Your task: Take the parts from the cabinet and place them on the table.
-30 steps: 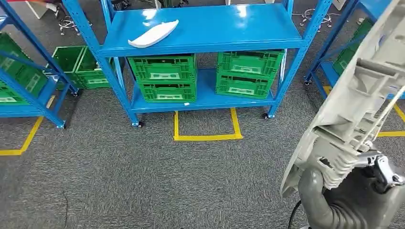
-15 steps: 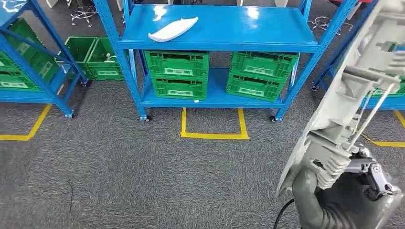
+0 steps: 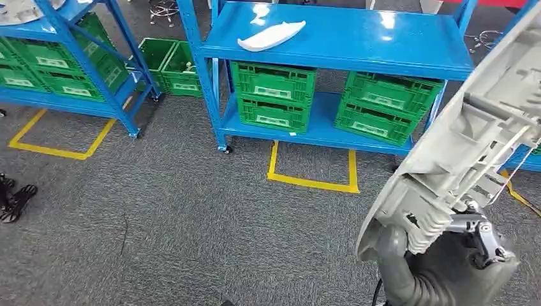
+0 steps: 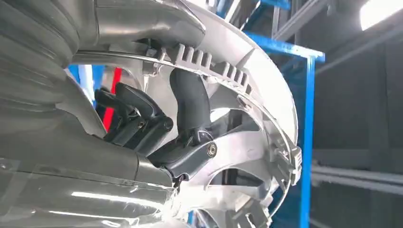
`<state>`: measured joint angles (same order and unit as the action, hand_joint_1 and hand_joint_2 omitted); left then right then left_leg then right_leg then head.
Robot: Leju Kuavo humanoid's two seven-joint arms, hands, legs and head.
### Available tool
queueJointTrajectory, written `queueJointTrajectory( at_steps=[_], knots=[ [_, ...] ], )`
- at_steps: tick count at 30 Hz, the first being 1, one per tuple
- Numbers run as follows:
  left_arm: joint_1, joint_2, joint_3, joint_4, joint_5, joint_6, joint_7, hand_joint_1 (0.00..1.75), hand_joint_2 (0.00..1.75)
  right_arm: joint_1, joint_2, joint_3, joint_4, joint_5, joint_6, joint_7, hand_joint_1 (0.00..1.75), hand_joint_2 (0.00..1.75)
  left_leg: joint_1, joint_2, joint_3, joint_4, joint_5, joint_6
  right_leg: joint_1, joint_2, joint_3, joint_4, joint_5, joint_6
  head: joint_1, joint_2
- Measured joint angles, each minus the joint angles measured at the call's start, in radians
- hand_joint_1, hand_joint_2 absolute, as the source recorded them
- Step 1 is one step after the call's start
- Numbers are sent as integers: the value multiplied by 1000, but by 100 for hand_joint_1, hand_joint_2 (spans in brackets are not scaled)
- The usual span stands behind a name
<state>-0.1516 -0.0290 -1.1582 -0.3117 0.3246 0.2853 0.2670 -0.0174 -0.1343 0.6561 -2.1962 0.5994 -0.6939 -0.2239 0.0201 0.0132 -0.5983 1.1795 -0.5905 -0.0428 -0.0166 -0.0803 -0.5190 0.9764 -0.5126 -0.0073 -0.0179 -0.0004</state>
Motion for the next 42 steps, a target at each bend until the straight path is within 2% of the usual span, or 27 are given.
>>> queueJointTrajectory(
  at_steps=[1, 2, 3, 4, 7, 8, 9, 10, 12, 13, 14, 16, 17, 18, 19, 25, 29, 32, 33, 34, 35, 36, 37, 38, 39, 40, 42],
  knots=[
    [4, 5, 0, 0, 0, 6, 1, 0, 175, 0, 2, 0, 5, -11, 0, -3, 175, 175, 2, 15, 47, -86, 47, -1, -2, -9, 0, 7, -4, 5, 0, 0],
    [8, 11, 0, 1, 1, 12, 2, 0, 175, 0, 4, 0, 9, -20, 0, -5, 175, 175, -1, 56, 79, -156, 58, 0, -3, -18, 1, 13, -8, 11, 0, 0],
    [8, 12, 0, 1, 1, 14, 2, 0, 175, 2, 4, 0, 11, -26, 0, -6, 175, 175, -18, 105, 78, -162, 49, 4, 4, -23, -2, 16, -10, 17, -3, 0],
    [8, 15, 0, 2, 1, 15, 2, 0, 175, 3, 4, -1, 15, -30, 0, -7, 175, 175, -16, 91, 80, -178, 43, 18, 8, -32, -8, 22, -9, 22, -5, 0],
    [8, 20, 3, 3, 3, 18, 0, 0, 175, 1, 4, -1, 24, -33, 0, -9, 175, 175, -19, 49, 63, -179, 50, 43, 4, -76, -6, 20, -7, 33, -1, 0],
    [8, 20, 4, 2, 3, 19, 0, 0, 175, 1, 5, 0, 27, -34, 0, -9, 175, 175, -13, 35, 64, -182, 56, 52, -2, -31, -10, 29, -27, 44, 1, 0],
    [6, 20, 6, 2, 4, 19, 0, 0, 175, 3, 4, 0, 30, -34, 0, -9, 175, 175, -12, 23, 61, -182, 59, 58, -4, 29, -24, 63, -58, 46, 5, 0],
    [6, 20, 6, 2, 4, 20, -1, 0, 175, 4, 4, 0, 33, -34, 0, -9, 175, 175, -12, 11, 59, -182, 62, 62, -3, 58, -53, 136, -101, 45, 11, 0],
    [8, 20, 8, 2, 10, 29, -8, 0, 175, 3, 3, 1, 40, -34, 0, -8, 175, 175, -17, -14, 57, -181, 65, 67, 0, 72, -123, 296, -164, 43, 16, 0],
    [10, 20, 9, 2, 13, 34, -12, 0, 175, 2, 3, 2, 44, -36, 0, -5, 175, 175, -20, -28, 57, -181, 66, 68, 0, 73, -141, 335, -166, 40, 18, 0],
    [11, 20, 11, 2, 16, 38, -16, 0, 175, 1, 2, 3, 48, -41, 0, -2, 175, 175, -23, -43, 59, -181, 66, 69, 1, 74, -136, 322, -141, 34, 18, 0],
    [11, 19, 12, 2, 18, 41, -19, 0, 175, -3, 2, 5, 52, -46, 0, 0, 175, 175, -29, -68, 64, -180, 66, 69, 5, 86, -84, 197, -49, 18, 18, 0],
    [12, 17, 12, 3, 18, 47, -19, 0, 175, -5, 2, 6, 52, -48, 0, 0, 175, 175, -30, -80, 67, -180, 66, 69, 8, 115, -48, 103, 5, 6, 19, 0],
    [13, 13, 13, 2, 18, 50, -29, 0, 175, -6, 2, 7, 53, -51, 0, 0, 175, 175, -27, -86, 56, -182, 66, 68, 3, 171, -32, 73, 4, -9, 18, 0],
    [12, 11, 13, 3, 19, 55, -40, 0, 175, -5, 2, 7, 54, -54, 0, 0, 175, 175, -31, -95, 54, -175, 67, 64, 4, 172, -38, 59, 15, -6, 14, 0],
    [12, 11, 13, 3, 19, 55, -40, 0, 175, -5, 2, 7, 54, -54, 0, 0, 175, 175, -31, -95, 54, -175, 67, 64, 4, 172, -38, 59, 15, -6, 14, 0],
    [13, 11, 14, 3, 20, 61, -51, 0, 175, -8, 1, 8, 55, -55, 0, 1, 175, 175, -24, -100, 45, -176, 71, 57, 9, 157, -34, 54, 11, -6, 21, 0],
    [18, 9, 14, 3, 18, 68, -61, 0, 175, -15, 0, 8, 55, -56, 0, 7, 175, 175, -21, -118, 40, -180, 78, 45, 11, 140, -33, 43, 10, -9, 22, 0],
    [19, 10, 14, 3, 16, 71, -61, 0, 175, -22, 0, 9, 55, -71, 0, 11, 175, 175, -24, -108, 32, -166, 66, 40, -2, 114, -16, 3, 9, -11, 22, 0],
    [19, 6, 14, 3, 16, 73, -63, 0, 175, -22, -2, 9, 57, -83, 0, 17, 175, 175, -33, -38, 20, -144, 47, 33, 0, 107, -11, -5, 11, -12, 14, 0],
    [17, 3, 14, 4, 16, 76, -68, 0, 175, -24, -2, 10, 56, -96, 0, 18, 175, 175, -29, -15, -10, -82, 7, 24, 1, 91, -11, -6, 12, -15, 6, 0],
    [11, -4, 16, 5, 21, 85, -74, 0, 175, -28, -8, 14, 58, -116, 0, 17, 175, 175, -11, -11, -94, 100, -51, 7, 1, 34, -13, 2, 6, -11, 1, 0],
    [20, -4, 15, 10, 32, 85, -69, 0, 175, -47, -9, 31, 57, -121, 0, -4, 175, 175, -3, 29, 24, -112, 78, 2, -3, 3, -12, 14, -3, 3, 0, 0],
    [22, -4, 16, 11, 37, 86, -67, 0, 175, -52, -9, 34, 57, -125, 0, -12, 175, 175, -10, 87, 45, -156, 66, 1, -1, -3, -12, 17, -6, 8, -1, 0],
    [21, -3, 16, 12, 41, 91, -62, 0, 175, -57, -9, 37, 56, -135, 0, -21, 175, 175, -19, 97, 46, -174, 67, 12, 8, -9, -15, 26, -9, 15, -5, 0],
    [23, -1, 16, 15, 49, 95, -60, 0, 175, -58, -9, 42, 57, -144, 0, -32, 175, 175, -19, 87, 39, -169, 66, 24, 9, -22, -16, 25, -8, 19, 0, 0],
    [24, -1, 18, 16, 52, 100, -60, 0, 175, -67, -9, 49, 58, -153, 0, -41, 175, 175, -24, 57, 32, -168, 69, 36, 5, -52, -9, 22, -9, 23, 4, 0]
  ],
)
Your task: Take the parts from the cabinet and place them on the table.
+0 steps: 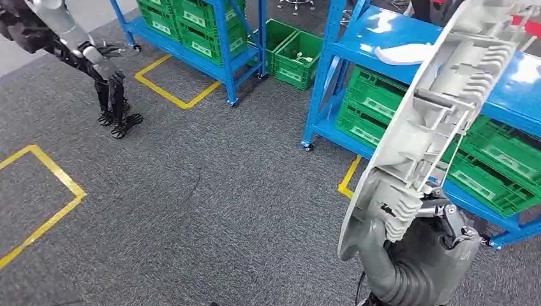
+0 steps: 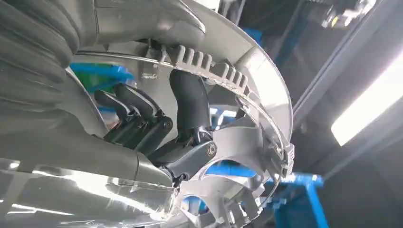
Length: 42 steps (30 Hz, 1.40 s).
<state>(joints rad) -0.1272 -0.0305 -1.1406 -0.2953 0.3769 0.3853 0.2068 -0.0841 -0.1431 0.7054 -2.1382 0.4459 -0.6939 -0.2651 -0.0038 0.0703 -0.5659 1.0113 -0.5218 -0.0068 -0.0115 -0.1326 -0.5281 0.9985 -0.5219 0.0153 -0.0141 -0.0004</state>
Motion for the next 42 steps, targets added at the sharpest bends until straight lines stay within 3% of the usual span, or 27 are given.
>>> queueJointTrajectory(
  at_steps=[1, 3, 5, 6, 8, 10, 11, 12, 16, 18, 20, 22, 23, 25, 26, 27, 29, 31, 32, 33, 34, 36, 37, 38, 40, 41, 42],
  knots=[
    [0, 0, 1, 0, 2, 1, 0, 0, 175, -6, 0, 3, 0, -3, 0, -1, 175, 175, 4, -15, 3, -5, 6, 10, -3, 0, -2, 1, -11, 9, 0, 0],
    [-2, 0, 2, 0, 3, 1, 0, 0, 175, -9, 0, 6, 1, -5, 0, -3, 175, 175, 6, -40, 0, -6, 11, 21, -8, 98, -25, 74, -72, 13, 4, 0],
    [-1, 0, 3, 0, 3, 1, 0, 0, 175, -8, -1, 8, 3, -5, 0, -4, 175, 175, 2, -67, -1, -5, 14, 29, -5, 124, -98, 246, -151, 9, 9, 0],
    [-1, 0, 3, 0, 3, 1, 0, 0, 175, -8, -1, 8, 5, -5, 0, -4, 175, 175, -1, -80, -1, -5, 14, 30, -4, 126, -126, 303, -166, 7, 10, 0],
    [-1, 0, 4, 0, 7, 1, 0, 0, 175, -9, -3, 11, 9, -8, 0, -4, 175, 175, -7, -110, 2, -5, 15, 31, -1, 128, -124, 289, -121, -6, 10, 0],
    [-1, 0, 5, 0, 25, 2, -5, 0, 175, -18, -4, 16, 11, -24, 0, -10, 175, 175, -10, -132, 9, -5, 15, 31, 5, 147, -62, 137, -22, -22, 11, 0],
    [0, 0, 6, 0, 30, 4, -11, 0, 175, -28, -4, 20, 11, -31, 0, -12, 175, 175, -9, -139, 8, -5, 14, 31, 6, 196, -35, 54, 18, -33, 11, 0],
    [-1, -2, 6, 0, 34, 6, -16, 0, 175, -36, -5, 22, 12, -37, 0, -14, 175, 175, -14, -143, -1, -2, 15, 28, 3, 227, -27, 44, 14, -38, 8, 0],
    [3, 1, 8, 0, 42, 24, -40, 0, 175, -80, -8, 27, 7, -40, 0, -11, 175, 175, -10, -174, -21, -2, 26, 7, 2, 185, -21, 2, 12, -36, 11, 0],
    [3, 5, 8, 2, 39, 25, -39, 0, 175, -92, -10, 28, -6, -38, 0, -10, 175, 175, -11, -74, -44, 50, -22, -8, -1, 157, -13, -9, 16, -36, 3, 0],
    [-3, 5, 10, 2, 39, 26, -34, 0, 175, -91, -14, 28, -19, -34, 0, -7, 175, 175, 3, -67, -112, 196, -96, -22, 2, 124, -12, -8, 14, -39, 1, 0],
    [-9, 5, 14, 2, 39, 24, -27, 0, 175, -89, -16, 28, -26, -27, 0, -6, 175, 175, 12, -68, -152, 287, -118, -32, 1, 95, -10, -8, 12, -36, 0, 0],
    [-9, 5, 16, 2, 39, 23, -22, 0, 175, -88, -18, 28, -30, -24, 0, -5, 175, 175, 17, -66, -137, 266, -94, -37, 1, 82, -8, -8, 9, -34, 0, 0],
    [-4, 8, 17, 3, 39, 18, -4, 0, 175, -87, -19, 28, -41, -16, 0, -1, 175, 175, 24, -42, -51, 119, -5, -42, -3, 64, -3, -3, 2, -26, -1, 0],
    [-1, 9, 17, 3, 39, 15, 5, 0, 175, -86, -20, 28, -47, -14, 0, 4, 175, 175, 22, 5, -13, 42, 22, -43, -3, 59, 0, 1, -3, -18, -2, 0],
    [0, 8, 17, 3, 40, 13, 11, 0, 175, -81, -22, 27, -50, -14, 0, 5, 175, 175, 6, 55, -7, 31, 3, -43, 4, 53, -1, 4, -6, -13, -5, 0],
    [0, 11, 17, 3, 43, 11, 15, 0, 175, -66, -23, 27, -56, -29, 0, 4, 175, 175, 5, 33, -11, 14, -1, -11, 8, 32, -4, 11, -9, -3, 0, 0],
    [0, 12, 17, 4, 43, 11, 16, 0, 175, -58, -24, 26, -57, -47, 0, 0, 175, 175, 2, -2, -14, 13, 3, 3, 3, -1, 3, 8, -13, 5, 1, 0],
    [0, 11, 17, 3, 43, 12, 16, 0, 175, -57, -25, 25, -57, -51, 0, -1, 175, 175, 6, -16, -12, 10, 7, 11, -2, 27, 3, 14, -29, 14, 2, 0],
    [-2, 11, 17, 3, 43, 11, 17, 0, 175, -51, -27, 23, -59, -52, 0, -3, 175, 175, 6, -32, -12, 10, 9, 17, -6, 87, -8, 52, -60, 15, 4, 0],
    [-3, 10, 17, 3, 43, 11, 18, 0, 175, -45, -29, 20, -63, -52, 0, -5, 175, 175, 5, -46, -12, 10, 10, 23, -5, 111, -36, 119, -98, 12, 8, 0],
    [-2, 8, 17, 3, 43, 12, 19, 0, 175, -34, -35, 19, -64, -52, 0, -8, 175, 175, -1, -79, -12, 10, 11, 31, -2, 125, -112, 282, -163, 8, 12, 0],
    [-2, 8, 17, 3, 43, 12, 19, 0, 175, -31, -38, 19, -64, -52, -1, -8, 175, 175, -5, -96, -11, 10, 12, 33, 0, 126, -135, 324, -167, 5, 12, 0],
    [-2, 8, 17, 3, 43, 12, 19, 0, 175, -29, -39, 19, -64, -53, 0, -8, 175, 175, -8, -112, -9, 10, 12, 34, 3, 127, -135, 314, -143, -2, 12, 0],
    [-2, 8, 17, 3, 43, 13, 19, 0, 175, -28, -41, 19, -64, -54, 0, -8, 175, 175, -12, -136, -3, 11, 12, 34, 10, 138, -89, 192, -50, -18, 12, 0],
    [-2, 8, 17, 3, 43, 13, 20, 0, 175, -28, -42, 19, -66, -54, 0, -8, 175, 175, -12, -146, 1, 11, 11, 34, 14, 157, -55, 103, 3, -28, 13, 0],
    [1, 8, 16, 4, 42, 11, 25, 0, 175, -28, -43, 19, -68, -50, 0, -8, 175, 175, -9, -152, -5, 9, 10, 34, 13, 199, -34, 62, 10, -39, 13, 0]
  ],
)
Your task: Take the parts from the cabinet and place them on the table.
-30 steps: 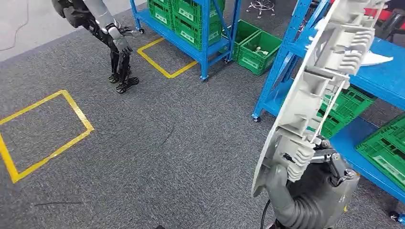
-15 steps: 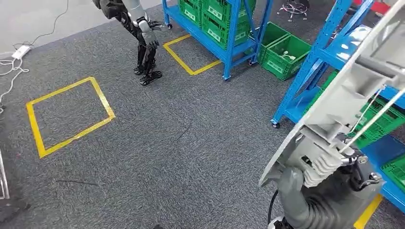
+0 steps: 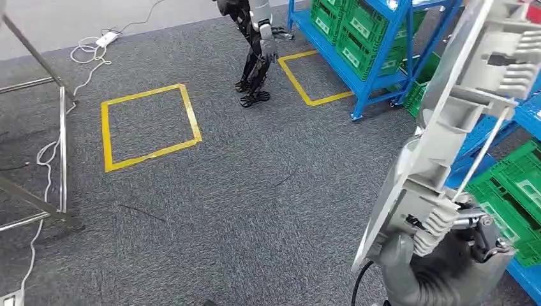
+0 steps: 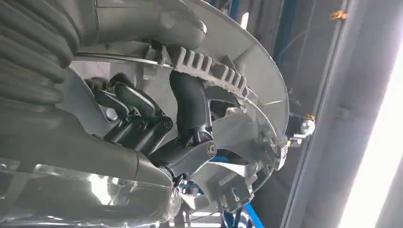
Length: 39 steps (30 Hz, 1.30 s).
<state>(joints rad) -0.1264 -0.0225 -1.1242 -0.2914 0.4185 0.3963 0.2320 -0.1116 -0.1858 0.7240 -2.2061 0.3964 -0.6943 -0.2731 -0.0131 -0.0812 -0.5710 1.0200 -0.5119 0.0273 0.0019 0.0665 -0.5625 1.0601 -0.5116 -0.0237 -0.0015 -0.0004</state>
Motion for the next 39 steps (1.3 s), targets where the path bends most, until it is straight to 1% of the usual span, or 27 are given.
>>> queueJointTrajectory(
  at_steps=[1, 4, 5, 6, 7, 9, 10, 11, 13, 14, 15, 16, 17, 20, 22, 24, 25, 26, 27, 29, 30, 31, 34, 35, 36, 37, 39],
  knots=[
    [-1, 0, 0, 1, 1, -1, 1, 0, 175, 5, 0, 0, -2, 5, 0, 0, 175, 175, -3, -9, -3, 5, 0, -3, 0, 4, -3, -16, 9, 1, -4, 0],
    [-3, 1, 0, 1, -1, -3, 9, 0, 175, 9, -3, 0, -6, 10, 0, 5, 175, 175, 3, -25, -15, -2, 11, -20, 5, -22, 6, -43, -1, -7, 3, 0],
    [-4, 3, 0, 2, -3, -5, 13, 0, 175, 13, -5, 0, -10, 8, 0, 6, 175, 175, 0, -14, -17, 0, 3, -22, -8, -38, 15, -68, 10, -4, 2, 0],
    [-5, 3, -1, 2, -6, -5, 16, 0, 175, 17, -5, 0, -10, 5, 0, 7, 175, 175, -8, 50, -22, 17, -13, -29, -6, -44, 23, -78, 13, -5, 0, 0],
    [-8, 6, -1, 3, -6, -6, 17, 0, 175, 23, -5, 0, -11, 0, 0, 7, 175, 175, -5, 77, -44, 67, -49, -38, -5, -57, 27, -82, 14, -8, -5, 0],
    [-19, 9, -1, 3, -5, -5, 14, 0, 175, 27, -9, 0, -10, -13, 0, 5, 175, 175, 5, 83, -110, 213, -116, -53, -5, -84, 28, -80, 12, -6, -6, 0],
    [-20, 10, -1, 4, -2, -2, 12, 0, 175, 27, -10, 0, -9, -19, 0, 2, 175, 175, 10, 82, -131, 260, -126, -60, -5, -98, 28, -80, 10, -6, -6, 0],
    [-20, 13, 0, 3, 5, 2, 7, 0, 175, 25, -10, 0, -8, -22, 0, -4, 175, 175, 15, 83, -128, 262, -114, -65, -6, -110, 29, -79, 9, -5, -6, 0],
    [-16, 15, 0, 5, 22, 7, 5, 0, 175, 20, -9, 0, -3, -24, 0, -13, 175, 175, 25, 98, -67, 154, -41, -75, -10, -128, 30, -72, 3, 4, -7, 0],
    [-12, 16, 0, 5, 27, 8, 5, 0, 175, 18, -7, 0, -1, -21, 0, -17, 175, 175, 29, 121, -22, 73, 0, -81, -12, -135, 31, -66, -2, 10, -8, 0],
    [-7, 15, 0, 6, 32, 8, 4, 0, 175, 17, -5, 0, 0, -18, 0, -23, 175, 175, 21, 188, 2, 23, -10, -88, -11, -141, 31, -63, -7, 18, -10, 0],
    [-5, 17, 0, 8, 37, 8, 4, 0, 175, 18, -3, 0, 0, -13, 0, -29, 175, 175, 13, 190, 5, 6, -6, -77, -2, -149, 27, -51, -12, 25, -14, 0],
    [-3, 17, 1, 10, 46, 8, 3, 0, 175, 21, -1, 1, 0, -6, 0, -41, 175, 175, 13, 178, -1, 7, -12, -52, -1, -160, 25, -51, -13, 29, -12, 0],
    [-1, 17, 2, 11, 61, 5, 3, 0, 175, 26, 3, 3, 0, 2, 0, -74, 175, 175, 11, 130, -4, 3, -6, -29, -6, -205, 35, -51, -23, 39, -7, 0],
    [-3, 14, 3, 11, 67, 4, 7, 0, 175, 36, 5, 3, -5, 11, 0, -95, 175, 175, 12, 104, -3, 2, -2, -16, -14, -113, 10, 19, -79, 45, -3, 0],
    [-2, 13, 3, 11, 71, 5, 8, 0, 175, 52, 6, 5, -10, 12, 0, -107, 175, 175, 8, 77, -3, 3, -1, -9, -11, -80, -70, 190, -157, 43, 2, 0],
    [-1, 12, 3, 11, 71, 5, 8, 0, 175, 54, 6, 5, -10, 12, 0, -107, 175, 175, 4, 65, -3, 3, -1, -7, -9, -75, -102, 250, -172, 40, 2, 0],
    [-1, 12, 3, 11, 71, 5, 8, 0, 175, 57, 6, 5, -9, 12, 0, -107, 175, 175, 1, 53, -1, 3, -1, -5, -8, -74, -114, 267, -161, 35, 2, 0],
    [0, 11, 3, 11, 71, 5, 8, 0, 175, 58, 6, 6, -10, 11, 0, -107, 175, 175, -3, 41, 1, 3, -1, -4, -6, -71, -107, 238, -128, 27, 2, 0],
    [-1, 11, 3, 11, 71, 5, 7, 0, 175, 56, 6, 7, -10, 4, 0, -106, 175, 175, -6, 22, 9, 3, -2, -3, 4, -54, -46, 83, -22, 9, 2, 0],
    [0, 10, 3, 11, 71, 5, 7, 0, 175, 55, 6, 7, -10, 0, 0, -104, 175, 175, -5, 16, 11, 1, -3, -2, 9, -23, -17, 4, 19, 0, 3, 0],
    [-2, 6, 3, 11, 70, 6, 6, 0, 175, 56, 6, 8, -9, -6, 0, -100, 175, 175, -7, 11, 5, 3, -4, -4, 6, 3, -4, -11, 10, -8, -1, 0],
    [-1, 5, 4, 10, 62, 8, 6, 0, 175, 47, 5, 9, -8, -26, 0, -78, 175, 175, 2, -7, -6, -2, 4, -18, 12, -20, -1, -40, 7, -12, 4, 0],
    [-2, 5, 4, 10, 58, 8, 6, 0, 175, 41, 5, 10, -8, -31, 0, -64, 175, 175, -4, -13, -6, -6, 6, -23, 7, -29, 8, -59, 14, -12, 5, 0],
    [-1, 7, 4, 10, 55, 8, 6, 0, 175, 35, 5, 10, -7, -34, 1, -47, 175, 175, -8, 32, -4, 4, -7, -25, 1, -47, 19, -78, 22, -9, 4, 0],
    [-3, 6, 3, 10, 50, 11, 7, 0, 175, 33, 5, 10, -5, -39, 1, -34, 175, 175, -9, 73, -20, 36, -36, -34, 1, -53, 25, -88, 25, -12, -2, 0],
    [-9, 11, 3, 10, 50, 11, 6, 0, 175, 27, 3, 11, 0, -43, 1, -24, 175, 175, 2, 82, -82, 164, -106, -51, 1, -81, 26, -87, 24, -11, -3, 0]
  ],
)
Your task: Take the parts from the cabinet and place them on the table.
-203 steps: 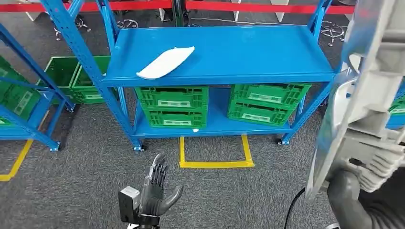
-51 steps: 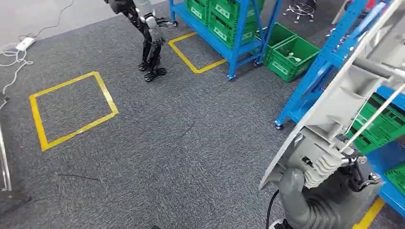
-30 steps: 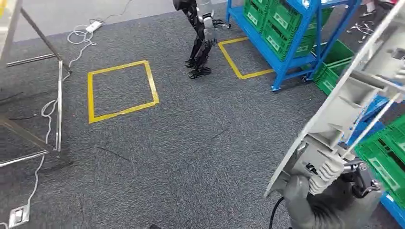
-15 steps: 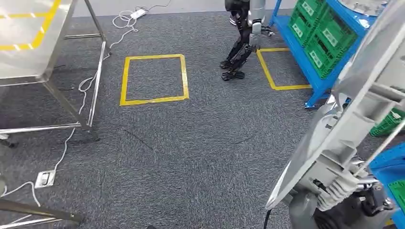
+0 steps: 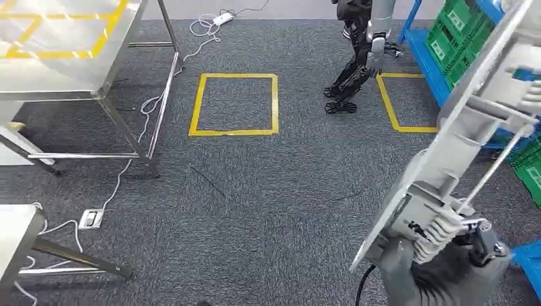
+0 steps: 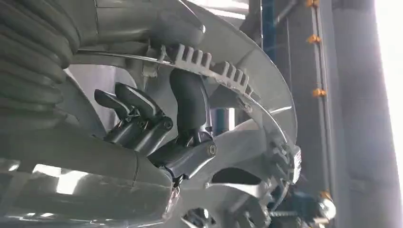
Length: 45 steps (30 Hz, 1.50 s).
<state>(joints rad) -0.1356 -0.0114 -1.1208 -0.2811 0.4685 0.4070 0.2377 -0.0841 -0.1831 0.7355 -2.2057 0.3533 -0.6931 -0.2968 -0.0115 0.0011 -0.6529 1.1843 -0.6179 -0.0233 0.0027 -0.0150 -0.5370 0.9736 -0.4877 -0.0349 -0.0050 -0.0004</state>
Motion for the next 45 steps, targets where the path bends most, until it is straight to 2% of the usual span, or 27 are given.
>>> queueJointTrajectory(
  at_steps=[2, 4, 6, 7, 9, 11, 12, 13, 14, 16, 17, 19, 21, 22, 26, 27, 28, 29, 32, 33, 35, 36, 37, 38, 39, 42, 45],
  knots=[
    [-7, 2, 0, 0, -2, 0, 0, 0, 175, -4, -3, 1, 5, -7, 0, 5, 175, 175, 9, 0, -42, 92, -26, -14, -2, -32, 0, 3, -5, 3, 0, 0],
    [-5, 4, -1, 0, -2, 0, 0, 0, 175, -11, -5, 5, 12, -17, 0, 7, 175, 175, 20, 9, 1, 18, 40, -26, -6, -57, 1, 10, -12, 11, -1, 0],
    [3, 5, -5, 1, -2, -1, 3, 0, 175, -16, -7, 5, 16, -23, 0, 8, 175, 175, 27, 73, 82, -137, 111, -39, -10, -73, 2, 25, -25, 25, -2, 0],
    [5, 3, -6, 2, -3, -2, 3, 0, 175, -17, -8, 5, 17, -27, 0, 8, 175, 175, 7, 128, 86, -145, 90, -42, -4, -78, 0, 29, -29, 32, -8, 0],
    [6, 3, -7, 5, -2, -2, 5, 0, 175, -20, -9, 6, 18, -36, 0, 8, 175, 175, 9, 106, 81, -155, 93, 2, 1, -100, -1, 40, -33, 40, -4, 0],
    [6, 2, -7, 5, -1, -2, 8, 0, 175, -25, -11, 7, 21, -45, 0, 8, 175, 175, 6, 73, 78, -155, 95, 16, -3, -133, 5, 39, -38, 45, -4, 0],
    [6, 1, -7, 5, 0, -2, 10, 0, 175, -30, -12, 8, 22, -51, 0, 8, 175, 175, 8, 55, 81, -157, 99, 26, -9, -111, 4, 47, -54, 53, -3, 0],
    [3, -2, -7, 5, 0, -2, 11, 0, 175, -31, -12, 9, 23, -53, 0, 7, 175, 175, 8, 41, 80, -157, 100, 31, -15, -49, -5, 78, -80, 55, -3, 0],
    [2, -3, -7, 5, 1, -1, 14, 0, 175, -31, -13, 10, 23, -55, 0, 7, 175, 175, 8, 27, 80, -157, 101, 35, -15, -18, -32, 140, -115, 55, 0, 0],
    [3, -5, -7, 5, 1, 7, 26, 0, 175, -32, -16, 14, 27, -60, -1, 7, 175, 175, 3, -5, 80, -157, 102, 42, -12, 3, -114, 306, -179, 53, 4, 0],
    [4, -7, -7, 5, 5, 22, 32, 0, 175, -32, -17, 15, 30, -61, -1, 7, 175, 175, -1, -19, 81, -157, 102, 44, -11, 5, -140, 349, -181, 50, 4, 0],
    [6, -8, -6, 4, 26, 65, 40, 0, 175, -33, -18, 18, 34, -66, -1, 7, 175, 175, -6, -46, 88, -157, 101, 46, -4, 10, -133, 303, -116, 34, 4, 0],
    [6, -9, -6, 3, 40, 88, 42, 0, 175, -38, -19, 20, 34, -69, -1, 7, 175, 175, -7, -66, 96, -157, 99, 48, 7, 36, -77, 142, -7, 14, 4, 0],
    [8, -14, -6, 3, 43, 95, 43, 0, 175, -41, -19, 20, 34, -69, -1, 7, 175, 175, -3, -71, 94, -160, 97, 48, 9, 81, -57, 91, 5, 6, 3, 0],
    [8, -16, -6, 3, 49, 114, 43, 0, 175, -52, -22, 22, 36, -71, -1, 10, 175, 175, 3, -96, 84, -167, 105, 32, 14, 59, -44, 55, 8, 1, 9, 0],
    [8, -13, -6, 3, 50, 115, 43, 0, 175, -56, -23, 22, 36, -71, -1, 10, 175, 175, -4, -85, 82, -165, 99, 30, 3, 42, -28, 13, 9, 2, 10, 0],
    [9, -11, -6, 3, 51, 118, 44, 0, 175, -55, -23, 23, 37, -71, 0, 10, 175, 175, -9, -18, 75, -150, 82, 23, 3, 34, -20, 0, 15, 3, 4, 0],
    [10, -10, -6, 3, 52, 119, 44, 0, 175, -56, -23, 22, 38, -71, 0, 10, 175, 175, -4, 3, 53, -107, 50, 15, 1, 24, -17, -4, 17, 0, -1, 0],
    [2, -7, -4, 3, 55, 126, 35, 0, 175, -56, -25, 23, 42, -74, 0, 10, 175, 175, 14, 0, -38, 78, -22, -10, -2, -21, -15, -2, 13, 3, -3, 0],
    [1, -7, -2, 2, 55, 126, 34, 0, 175, -58, -26, 22, 43, -76, 0, 10, 175, 175, 21, 1, -41, 83, -8, -18, -4, -35, -15, 0, 10, 7, -3, 0],
    [5, -5, -1, 3, 55, 126, 34, 0, 175, -65, -27, 22, 47, -79, 0, 10, 175, 175, 33, 14, 15, -19, 69, -34, -12, -55, -15, 11, 2, 18, -3, 0],
    [10, -3, -1, 3, 55, 126, 34, 0, 175, -69, -28, 23, 48, -81, 0, 10, 175, 175, 38, 39, 58, -99, 112, -41, -16, -63, -14, 19, -4, 26, -4, 0],
    [12, -3, -1, 3, 55, 126, 34, 0, 175, -72, -28, 23, 49, -80, 0, 10, 175, 175, 33, 92, 83, -151, 108, -50, -18, -70, -15, 27, -10, 34, -5, 0],
    [14, -5, -1, 4, 56, 126, 34, 0, 175, -72, -29, 23, 49, -81, 0, 11, 175, 175, 21, 124, 82, -161, 104, -34, -9, -74, -17, 38, -16, 43, -14, 0],
    [15, 0, -1, 4, 56, 126, 34, 0, 175, -73, -29, 24, 49, -81, 0, 11, 175, 175, 20, 109, 77, -156, 101, -7, -8, -85, -16, 37, -16, 48, -10, 0],
    [15, 0, -1, 4, 56, 124, 34, 0, 175, -78, -31, 28, 50, -80, 0, 14, 175, 175, 18, 64, 73, -157, 107, 16, -13, -126, -7, 39, -24, 60, -4, 0],
    [11, 0, 0, 4, 56, 124, 34, 0, 175, -81, -32, 35, 50, -80, -1, 18, 175, 175, 19, 22, 72, -157, 114, 34, -20, -15, -61, 181, -124, 65, 3, 0]
  ],
)
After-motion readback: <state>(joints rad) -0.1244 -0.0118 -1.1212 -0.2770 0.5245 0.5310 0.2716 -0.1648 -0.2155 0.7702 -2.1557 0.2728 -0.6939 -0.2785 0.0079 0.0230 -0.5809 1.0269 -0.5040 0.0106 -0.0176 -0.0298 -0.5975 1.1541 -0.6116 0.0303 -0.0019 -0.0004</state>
